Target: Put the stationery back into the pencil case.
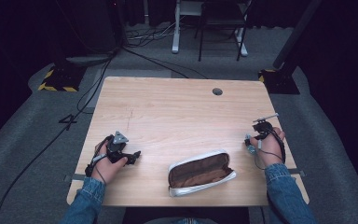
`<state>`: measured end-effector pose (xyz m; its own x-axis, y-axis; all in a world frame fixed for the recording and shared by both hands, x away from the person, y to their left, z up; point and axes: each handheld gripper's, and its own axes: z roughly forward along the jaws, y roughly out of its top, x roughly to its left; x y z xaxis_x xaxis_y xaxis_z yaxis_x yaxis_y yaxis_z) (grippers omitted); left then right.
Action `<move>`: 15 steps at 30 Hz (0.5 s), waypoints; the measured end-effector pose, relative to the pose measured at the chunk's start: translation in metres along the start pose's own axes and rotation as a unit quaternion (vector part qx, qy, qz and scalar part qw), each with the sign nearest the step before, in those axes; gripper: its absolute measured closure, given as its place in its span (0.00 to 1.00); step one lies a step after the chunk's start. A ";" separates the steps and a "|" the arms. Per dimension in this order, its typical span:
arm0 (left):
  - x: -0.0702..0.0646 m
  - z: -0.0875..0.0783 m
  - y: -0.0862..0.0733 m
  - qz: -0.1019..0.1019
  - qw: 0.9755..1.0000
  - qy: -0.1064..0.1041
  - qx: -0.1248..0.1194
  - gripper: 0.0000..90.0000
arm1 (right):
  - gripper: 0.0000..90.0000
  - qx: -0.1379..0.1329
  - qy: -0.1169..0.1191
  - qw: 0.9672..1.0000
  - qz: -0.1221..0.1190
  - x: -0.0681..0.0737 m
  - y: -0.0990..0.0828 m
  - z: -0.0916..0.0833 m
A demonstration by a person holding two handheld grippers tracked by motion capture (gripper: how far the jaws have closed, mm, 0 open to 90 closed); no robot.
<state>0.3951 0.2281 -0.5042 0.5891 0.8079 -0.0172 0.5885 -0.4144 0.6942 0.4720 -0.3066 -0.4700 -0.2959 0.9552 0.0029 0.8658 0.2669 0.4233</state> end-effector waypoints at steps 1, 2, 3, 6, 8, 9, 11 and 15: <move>0.000 0.000 0.000 0.000 1.000 0.000 0.000 0.19 | 0.56 0.004 -0.001 1.000 0.000 0.000 0.001 0.000; 0.000 0.000 0.000 0.000 1.000 0.000 0.000 0.19 | 0.56 0.007 -0.001 1.000 0.001 0.001 0.002 0.000; 0.000 0.000 0.000 0.000 1.000 0.000 0.000 0.19 | 0.56 0.008 -0.001 1.000 0.002 0.001 0.002 0.000; 0.000 0.000 0.000 0.000 1.000 0.000 0.000 0.19 | 0.56 0.007 -0.001 1.000 0.002 0.001 0.002 0.000; 0.000 0.000 0.000 0.000 1.000 0.000 0.000 0.19 | 0.56 0.005 -0.001 1.000 0.001 0.000 0.001 0.000; 0.000 0.000 0.000 0.000 1.000 0.000 0.000 0.19 | 0.56 0.005 -0.001 1.000 0.001 0.000 0.001 0.000; 0.000 0.000 0.000 0.000 1.000 0.000 0.000 0.19 | 0.56 0.004 -0.001 1.000 0.000 0.000 0.001 0.000; 0.000 0.000 0.000 0.000 1.000 0.000 0.000 0.19 | 0.56 0.001 0.000 1.000 0.001 0.000 0.000 0.000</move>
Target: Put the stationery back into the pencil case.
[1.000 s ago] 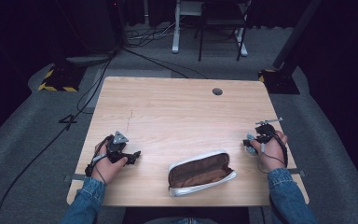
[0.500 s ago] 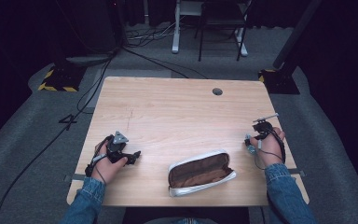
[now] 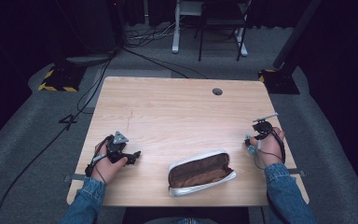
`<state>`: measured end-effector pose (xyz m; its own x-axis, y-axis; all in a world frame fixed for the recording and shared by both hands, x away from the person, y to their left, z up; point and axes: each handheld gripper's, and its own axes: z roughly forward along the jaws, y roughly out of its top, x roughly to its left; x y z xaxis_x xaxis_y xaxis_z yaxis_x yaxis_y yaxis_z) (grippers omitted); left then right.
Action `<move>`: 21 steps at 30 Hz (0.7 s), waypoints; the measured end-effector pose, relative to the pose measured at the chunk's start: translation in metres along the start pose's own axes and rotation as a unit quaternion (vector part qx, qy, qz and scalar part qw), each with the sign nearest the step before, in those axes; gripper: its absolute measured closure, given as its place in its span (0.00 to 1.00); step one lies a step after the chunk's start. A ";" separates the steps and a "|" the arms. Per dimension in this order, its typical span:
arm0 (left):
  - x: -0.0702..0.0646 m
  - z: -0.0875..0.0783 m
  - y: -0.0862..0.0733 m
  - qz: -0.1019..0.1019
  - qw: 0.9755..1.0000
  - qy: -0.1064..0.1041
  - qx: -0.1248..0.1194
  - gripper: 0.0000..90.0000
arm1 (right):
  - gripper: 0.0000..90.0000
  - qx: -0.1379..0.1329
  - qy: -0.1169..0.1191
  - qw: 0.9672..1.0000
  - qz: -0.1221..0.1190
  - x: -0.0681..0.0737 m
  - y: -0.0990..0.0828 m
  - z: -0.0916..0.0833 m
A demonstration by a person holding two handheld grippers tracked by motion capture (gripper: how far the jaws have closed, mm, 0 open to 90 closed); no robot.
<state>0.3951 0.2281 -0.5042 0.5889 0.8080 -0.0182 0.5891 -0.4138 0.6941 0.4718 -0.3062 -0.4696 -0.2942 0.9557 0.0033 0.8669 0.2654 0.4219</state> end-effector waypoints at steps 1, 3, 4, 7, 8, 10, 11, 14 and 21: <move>0.000 0.000 0.000 0.000 1.000 0.000 0.000 0.19 | 0.56 0.000 0.000 1.000 0.001 0.000 0.000 0.000; 0.000 0.000 0.000 0.000 1.000 0.000 0.000 0.19 | 0.56 0.000 0.000 1.000 0.001 0.000 0.000 0.000; 0.000 0.000 0.000 0.000 1.000 0.000 0.000 0.19 | 0.56 0.000 0.000 1.000 0.001 0.000 0.000 0.000; 0.000 0.000 0.000 0.000 1.000 0.000 0.000 0.19 | 0.56 0.001 0.002 1.000 0.001 0.000 0.000 0.000; 0.000 0.000 0.000 0.000 1.000 0.000 0.000 0.19 | 0.56 -0.001 0.006 1.000 0.004 -0.001 -0.001 -0.001; 0.000 0.000 0.000 0.000 1.000 0.000 0.000 0.19 | 0.56 -0.003 0.009 1.000 0.004 -0.003 -0.002 -0.001; 0.000 0.000 0.000 0.000 1.000 0.000 0.000 0.19 | 0.56 -0.002 0.011 1.000 0.007 -0.003 -0.002 -0.002; 0.000 0.000 0.000 0.000 1.000 0.000 0.000 0.19 | 0.56 -0.002 0.014 1.000 0.007 -0.005 -0.004 -0.002; 0.000 0.000 0.000 -0.001 1.000 0.000 0.000 0.19 | 0.56 -0.017 0.026 0.999 0.013 -0.010 -0.008 -0.010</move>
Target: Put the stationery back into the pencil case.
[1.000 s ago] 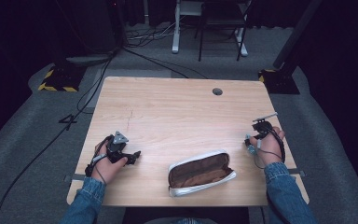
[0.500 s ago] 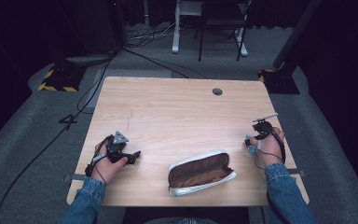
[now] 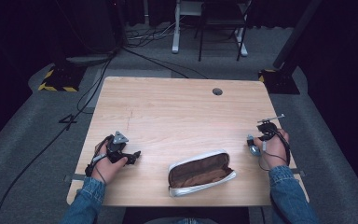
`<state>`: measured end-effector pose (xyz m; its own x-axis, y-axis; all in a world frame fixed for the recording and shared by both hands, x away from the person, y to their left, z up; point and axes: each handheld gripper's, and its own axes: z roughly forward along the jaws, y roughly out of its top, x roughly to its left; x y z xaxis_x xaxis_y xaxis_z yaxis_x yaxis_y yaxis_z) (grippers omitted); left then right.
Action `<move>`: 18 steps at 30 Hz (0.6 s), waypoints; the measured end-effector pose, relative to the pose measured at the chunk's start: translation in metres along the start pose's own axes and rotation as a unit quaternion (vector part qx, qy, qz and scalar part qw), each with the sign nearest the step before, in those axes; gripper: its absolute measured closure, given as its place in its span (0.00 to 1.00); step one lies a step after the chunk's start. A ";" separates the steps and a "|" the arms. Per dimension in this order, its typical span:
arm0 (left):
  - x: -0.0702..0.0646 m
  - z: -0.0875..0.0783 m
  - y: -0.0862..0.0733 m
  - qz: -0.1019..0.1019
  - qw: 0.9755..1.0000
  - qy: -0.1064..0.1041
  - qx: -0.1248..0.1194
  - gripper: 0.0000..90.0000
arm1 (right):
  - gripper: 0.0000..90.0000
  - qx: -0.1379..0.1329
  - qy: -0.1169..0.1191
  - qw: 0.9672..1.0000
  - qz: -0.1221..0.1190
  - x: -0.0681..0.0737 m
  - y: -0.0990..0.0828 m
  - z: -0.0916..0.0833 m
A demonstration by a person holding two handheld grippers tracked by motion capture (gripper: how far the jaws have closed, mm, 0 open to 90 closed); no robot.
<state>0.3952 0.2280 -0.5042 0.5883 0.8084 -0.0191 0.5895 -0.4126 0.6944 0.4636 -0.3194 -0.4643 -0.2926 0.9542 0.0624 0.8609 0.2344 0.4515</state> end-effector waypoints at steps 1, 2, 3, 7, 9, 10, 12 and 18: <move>0.000 0.000 0.000 0.001 1.000 0.000 0.000 0.19 | 0.56 -0.004 0.002 1.000 0.001 0.000 0.000 -0.002; 0.000 0.000 0.000 0.000 1.000 0.000 0.000 0.19 | 0.56 -0.007 0.003 1.000 -0.001 0.000 0.000 -0.005; 0.000 0.000 0.000 0.000 1.000 0.000 0.000 0.19 | 0.56 -0.012 0.003 1.000 -0.001 0.001 0.000 -0.008; 0.000 0.000 0.000 0.001 1.000 0.000 0.000 0.19 | 0.56 -0.031 0.015 0.999 -0.008 0.004 0.001 -0.021; 0.000 0.000 0.000 0.000 1.000 0.000 0.000 0.19 | 0.56 -0.042 0.022 0.999 -0.012 0.005 0.000 -0.027; 0.000 0.000 0.000 0.000 1.000 0.000 0.000 0.19 | 0.56 -0.051 0.027 0.998 -0.012 0.007 -0.001 -0.032; 0.000 0.000 0.000 0.001 1.000 0.000 0.000 0.19 | 0.56 -0.060 0.034 0.998 -0.012 0.008 -0.003 -0.038; 0.000 0.000 0.000 0.000 1.000 0.000 0.000 0.19 | 0.56 -0.089 0.048 0.995 -0.020 0.017 -0.009 -0.056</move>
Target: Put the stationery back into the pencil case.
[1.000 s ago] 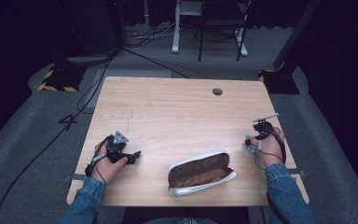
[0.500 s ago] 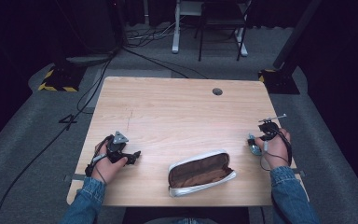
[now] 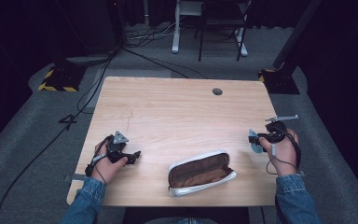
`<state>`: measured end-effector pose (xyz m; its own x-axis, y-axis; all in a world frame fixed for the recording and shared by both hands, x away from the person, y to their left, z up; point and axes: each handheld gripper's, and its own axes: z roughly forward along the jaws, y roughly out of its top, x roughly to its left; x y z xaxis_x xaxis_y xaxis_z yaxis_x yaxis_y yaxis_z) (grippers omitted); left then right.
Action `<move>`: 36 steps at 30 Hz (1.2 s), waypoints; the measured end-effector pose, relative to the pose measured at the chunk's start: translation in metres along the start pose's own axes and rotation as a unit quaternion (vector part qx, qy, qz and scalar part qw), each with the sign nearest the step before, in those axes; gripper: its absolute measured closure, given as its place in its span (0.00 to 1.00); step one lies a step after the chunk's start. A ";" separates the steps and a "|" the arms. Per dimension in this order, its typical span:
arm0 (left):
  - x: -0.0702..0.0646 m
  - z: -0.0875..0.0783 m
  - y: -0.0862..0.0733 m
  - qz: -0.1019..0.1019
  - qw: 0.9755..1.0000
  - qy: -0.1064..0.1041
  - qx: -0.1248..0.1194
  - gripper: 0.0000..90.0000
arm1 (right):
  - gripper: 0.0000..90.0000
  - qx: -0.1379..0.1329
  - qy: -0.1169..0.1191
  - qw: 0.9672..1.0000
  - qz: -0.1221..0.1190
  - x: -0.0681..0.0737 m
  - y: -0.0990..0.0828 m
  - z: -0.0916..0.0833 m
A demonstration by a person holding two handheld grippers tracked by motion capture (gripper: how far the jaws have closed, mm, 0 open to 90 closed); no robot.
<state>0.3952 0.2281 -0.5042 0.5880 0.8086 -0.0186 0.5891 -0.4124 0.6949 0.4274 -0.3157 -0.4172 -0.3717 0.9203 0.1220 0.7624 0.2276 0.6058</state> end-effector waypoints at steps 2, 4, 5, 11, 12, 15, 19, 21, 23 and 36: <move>0.000 0.000 0.000 0.000 1.000 0.000 0.000 0.19 | 0.56 -0.004 0.002 1.000 -0.003 0.002 0.000 -0.003; 0.000 0.000 0.000 0.000 1.000 0.000 0.000 0.19 | 0.56 -0.013 0.006 1.000 -0.009 0.006 -0.002 -0.009; 0.000 0.000 0.000 0.001 1.000 0.000 0.001 0.19 | 0.56 -0.018 0.008 1.000 -0.013 0.007 -0.002 -0.011; 0.000 0.000 0.000 0.001 1.000 0.000 0.000 0.19 | 0.56 -0.030 0.016 0.999 -0.023 0.015 -0.005 -0.023; 0.000 0.000 0.000 0.001 1.000 0.000 0.001 0.19 | 0.56 -0.032 0.018 0.999 -0.024 0.017 -0.005 -0.025; 0.000 0.000 0.000 0.000 1.000 0.000 0.000 0.19 | 0.56 -0.037 0.023 0.999 -0.030 0.022 -0.005 -0.032; 0.000 0.000 0.000 0.001 1.000 0.000 0.001 0.19 | 0.56 -0.039 0.030 0.998 -0.038 0.027 -0.007 -0.036; 0.000 0.000 0.000 0.000 1.000 0.000 0.000 0.19 | 0.56 -0.039 0.036 0.998 -0.039 0.029 -0.007 -0.037; 0.000 0.000 0.000 0.001 1.000 0.000 0.001 0.19 | 0.56 -0.040 0.036 0.998 -0.043 0.031 -0.008 -0.039; 0.000 0.000 0.000 0.000 1.000 0.000 0.000 0.19 | 0.56 -0.050 0.059 0.993 -0.092 0.062 -0.004 -0.059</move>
<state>0.3952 0.2280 -0.5042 0.5882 0.8085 -0.0188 0.5893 -0.4126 0.6947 0.3704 -0.2785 -0.3654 -0.5642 0.8208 0.0896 0.6211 0.3504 0.7011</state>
